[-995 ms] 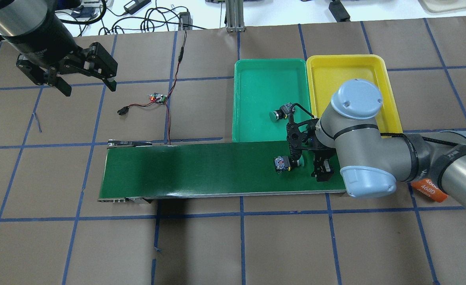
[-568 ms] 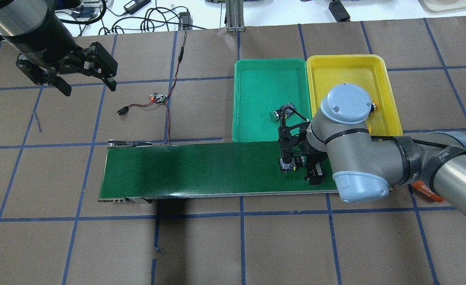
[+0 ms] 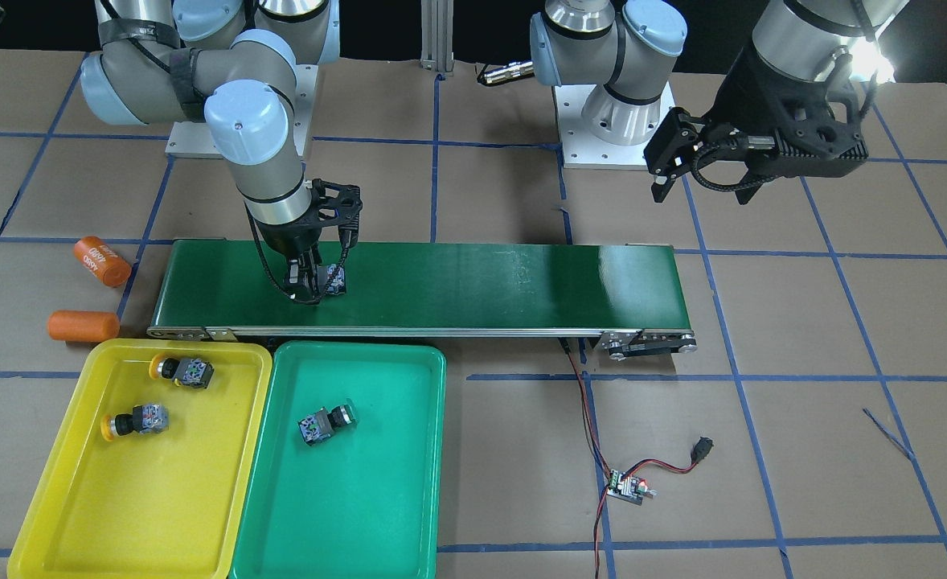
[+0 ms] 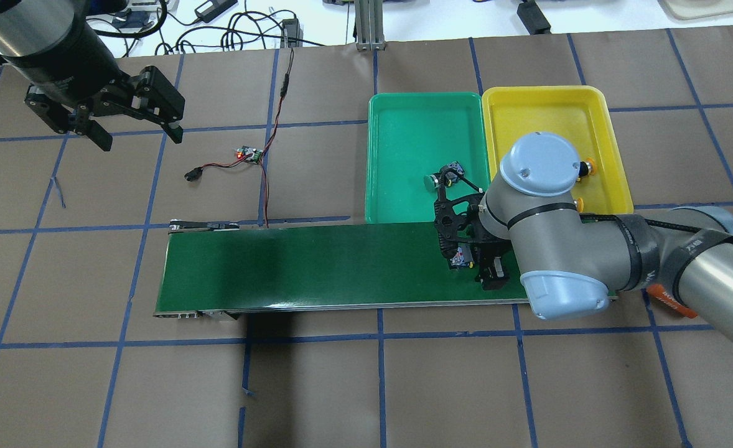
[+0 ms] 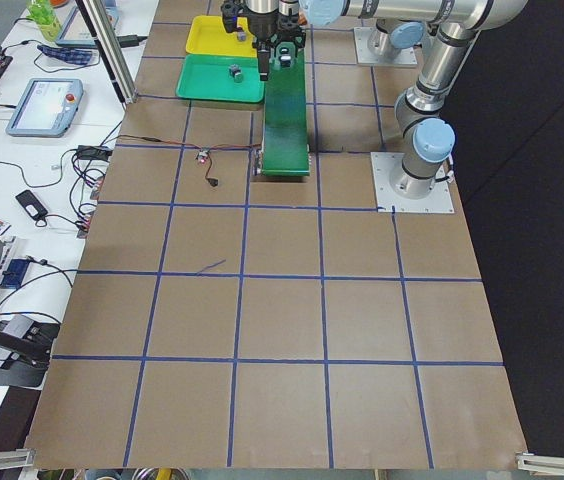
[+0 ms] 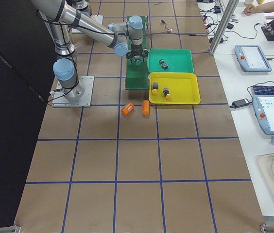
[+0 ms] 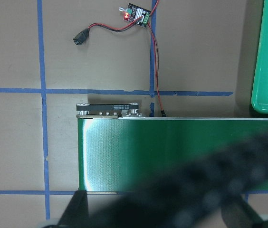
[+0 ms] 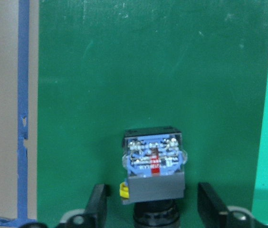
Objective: Sort buttons by color to trays
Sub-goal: 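Place green-capped switch in green tray with right gripper, release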
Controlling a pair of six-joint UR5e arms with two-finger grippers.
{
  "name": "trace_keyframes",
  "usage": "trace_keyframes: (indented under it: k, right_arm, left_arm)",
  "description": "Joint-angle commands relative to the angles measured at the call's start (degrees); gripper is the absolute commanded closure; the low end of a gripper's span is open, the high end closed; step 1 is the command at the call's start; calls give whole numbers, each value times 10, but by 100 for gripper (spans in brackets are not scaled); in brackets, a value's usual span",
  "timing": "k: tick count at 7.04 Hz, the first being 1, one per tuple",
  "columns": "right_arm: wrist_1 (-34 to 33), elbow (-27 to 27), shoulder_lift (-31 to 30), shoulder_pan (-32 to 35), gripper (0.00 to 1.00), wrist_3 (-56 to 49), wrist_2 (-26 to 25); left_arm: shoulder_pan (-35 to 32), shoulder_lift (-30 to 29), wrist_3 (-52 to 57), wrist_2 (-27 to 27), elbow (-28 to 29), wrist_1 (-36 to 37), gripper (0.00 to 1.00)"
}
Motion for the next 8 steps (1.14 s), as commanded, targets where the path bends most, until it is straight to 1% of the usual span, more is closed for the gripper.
trace_keyframes:
  k: [1, 2, 3, 4, 5, 6, 7, 8]
  right_arm:
    - [-9, -1, 0, 0, 87, 1, -12]
    - [-11, -7, 0, 0, 89, 3, -11]
    - [-13, -35, 4, 0, 89, -4, -9]
    - [-11, -93, 43, 0, 89, -2, -10]
    - [-3, -171, 99, 0, 87, -1, -12]
    - [30, -239, 146, -2, 82, -1, -13]
    - [80, -280, 160, -4, 69, 1, -9]
    - [85, -281, 161, -5, 58, 2, -9]
  left_arm:
    - [0, 0, 0, 0, -1, 0, 0]
    - [0, 0, 0, 0, 0, 0, 0]
    - [0, 0, 0, 0, 0, 0, 0]
    - [0, 0, 0, 0, 0, 0, 0]
    - [0, 0, 0, 0, 0, 0, 0]
    - [1, 0, 0, 0, 0, 0, 0]
    - [1, 0, 0, 0, 0, 1, 0]
    - [1, 0, 0, 0, 0, 1, 0]
